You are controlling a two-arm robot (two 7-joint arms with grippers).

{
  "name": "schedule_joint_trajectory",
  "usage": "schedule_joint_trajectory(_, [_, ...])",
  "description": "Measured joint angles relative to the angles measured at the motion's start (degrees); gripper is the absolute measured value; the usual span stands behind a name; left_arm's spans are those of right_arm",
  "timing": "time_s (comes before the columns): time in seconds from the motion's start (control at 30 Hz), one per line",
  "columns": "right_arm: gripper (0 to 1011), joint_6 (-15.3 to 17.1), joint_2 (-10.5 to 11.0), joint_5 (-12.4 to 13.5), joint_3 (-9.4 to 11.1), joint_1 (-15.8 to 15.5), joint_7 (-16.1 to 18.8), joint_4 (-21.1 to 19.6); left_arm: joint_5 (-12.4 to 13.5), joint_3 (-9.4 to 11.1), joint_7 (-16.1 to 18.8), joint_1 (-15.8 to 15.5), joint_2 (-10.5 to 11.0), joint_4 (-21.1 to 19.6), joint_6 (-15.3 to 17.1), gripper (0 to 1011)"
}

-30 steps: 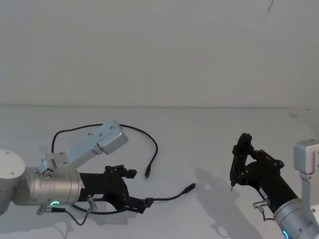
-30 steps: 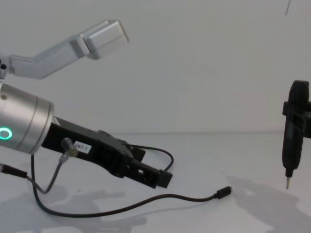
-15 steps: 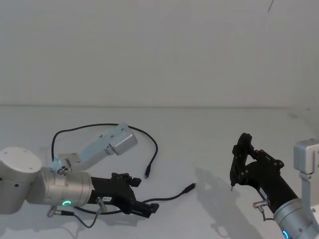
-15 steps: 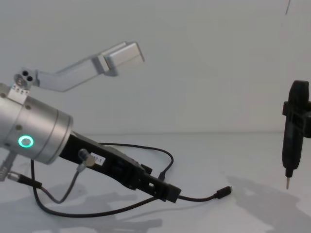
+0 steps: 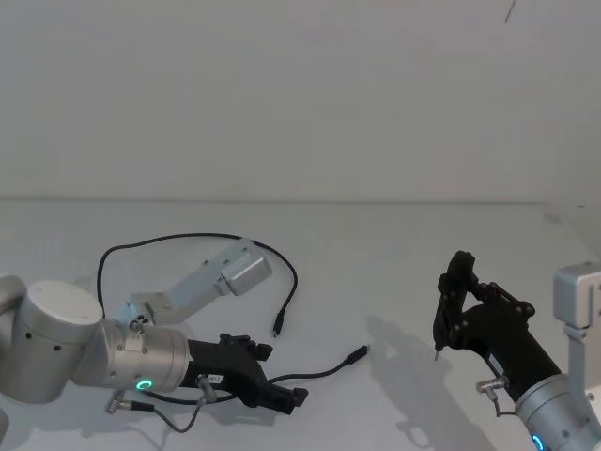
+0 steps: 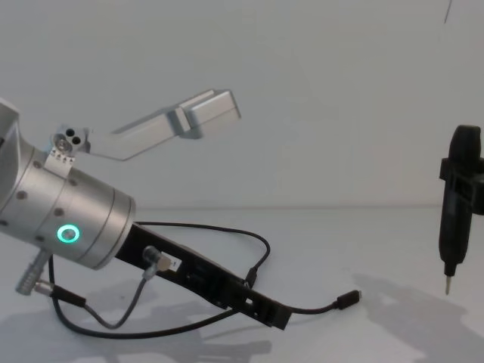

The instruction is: Pick up the data cable with the one hand.

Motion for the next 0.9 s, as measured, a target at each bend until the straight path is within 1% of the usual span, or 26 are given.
schedule_joint_trajectory(0.13, [279,0.0,0.0,0.0,0.0,0.0,0.0,0.0,-0.1,0.2,0.3,-0.2,-0.4,0.5,0.3,1000])
schedule_joint_trajectory(0.2, [279,0.0,0.0,0.0,0.0,0.0,0.0,0.0,-0.1,0.3,0.3,-0.2,-0.5,0.6,0.4,944])
schedule_joint_trajectory(0.27, [279,0.0,0.0,0.0,0.0,0.0,0.0,0.0,-0.1,0.3,0.4,-0.3,-0.7,0.8,0.5,933])
schedule_joint_trajectory(0.3, [279,0.0,0.0,0.0,0.0,0.0,0.0,0.0,-0.1,0.3,0.5,-0.3,-0.7,0.9,0.6,890])
schedule_joint_trajectory(0.47, [279,0.0,0.0,0.0,0.0,0.0,0.0,0.0,-0.1,0.5,0.6,-0.4,-0.9,1.1,0.7,774])
schedule_joint_trajectory(0.5, [279,0.0,0.0,0.0,0.0,0.0,0.0,0.0,-0.1,0.5,0.6,-0.5,-1.0,1.2,0.8,717])
schedule_joint_trajectory(0.53, [279,0.0,0.0,0.0,0.0,0.0,0.0,0.0,-0.1,0.5,0.6,-0.5,-1.0,1.2,0.8,698])
schedule_joint_trajectory(0.63, [279,0.0,0.0,0.0,0.0,0.0,0.0,0.0,-0.2,0.6,0.7,-0.5,-1.1,1.3,0.8,576])
schedule_joint_trajectory(0.67, [279,0.0,0.0,0.0,0.0,0.0,0.0,0.0,-0.2,0.6,0.7,-0.5,-1.1,1.3,0.8,576])
schedule_joint_trajectory(0.73, [279,0.0,0.0,0.0,0.0,0.0,0.0,0.0,-0.2,0.6,0.7,-0.5,-1.1,1.4,0.9,494])
schedule_joint_trajectory(0.77, [279,0.0,0.0,0.0,0.0,0.0,0.0,0.0,-0.2,0.6,0.7,-0.5,-1.2,1.4,0.9,483])
schedule_joint_trajectory(0.8, [279,0.0,0.0,0.0,0.0,0.0,0.0,0.0,-0.2,0.6,0.8,-0.5,-1.2,1.4,0.9,431])
schedule_joint_trajectory(0.83, [279,0.0,0.0,0.0,0.0,0.0,0.0,0.0,-0.2,0.6,0.8,-0.5,-1.2,1.4,0.9,412])
schedule_joint_trajectory(0.87, [279,0.0,0.0,0.0,0.0,0.0,0.0,0.0,-0.2,0.6,0.8,-0.5,-1.2,1.5,0.9,351])
schedule_joint_trajectory(0.9, [279,0.0,0.0,0.0,0.0,0.0,0.0,0.0,-0.2,0.6,0.8,-0.5,-1.2,1.5,0.9,351])
